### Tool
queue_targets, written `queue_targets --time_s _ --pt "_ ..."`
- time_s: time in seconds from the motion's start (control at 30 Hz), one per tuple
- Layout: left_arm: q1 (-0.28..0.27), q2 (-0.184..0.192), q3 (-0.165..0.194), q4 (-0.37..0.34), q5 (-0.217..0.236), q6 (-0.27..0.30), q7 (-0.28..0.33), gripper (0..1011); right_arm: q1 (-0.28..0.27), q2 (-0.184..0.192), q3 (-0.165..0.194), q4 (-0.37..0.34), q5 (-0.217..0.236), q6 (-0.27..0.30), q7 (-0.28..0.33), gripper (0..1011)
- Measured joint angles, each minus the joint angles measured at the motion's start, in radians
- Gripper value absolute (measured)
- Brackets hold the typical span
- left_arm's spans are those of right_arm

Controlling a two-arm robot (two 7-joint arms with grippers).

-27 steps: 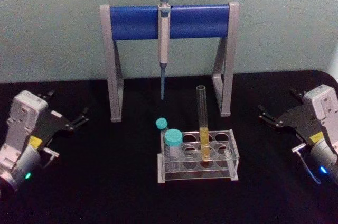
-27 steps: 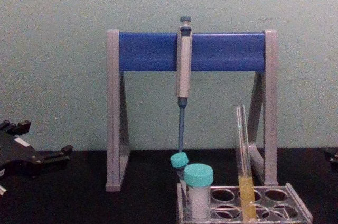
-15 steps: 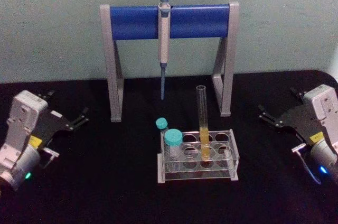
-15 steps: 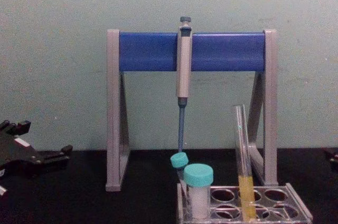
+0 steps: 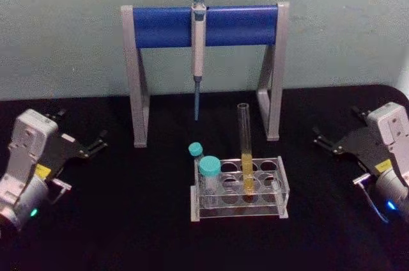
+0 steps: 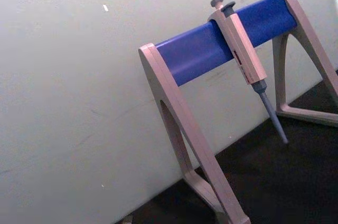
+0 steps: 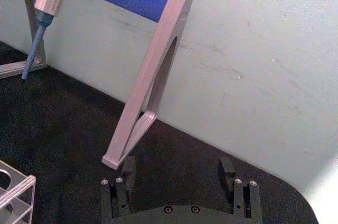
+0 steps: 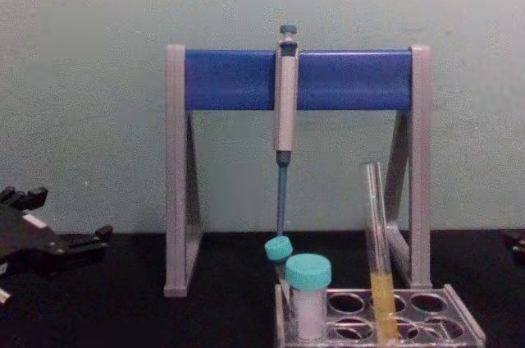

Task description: Pick up the test tube from the test tube rack, shake it, then place it back into the test tube rack.

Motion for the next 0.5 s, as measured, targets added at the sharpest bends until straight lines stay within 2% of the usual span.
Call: queue_targets --time_s 0.5 --pt "0.0 0.0 0.0 0.0 0.0 0.0 0.0 1010 0.0 0.0 0.0 0.0 0.0 0.0 0.0 1000"
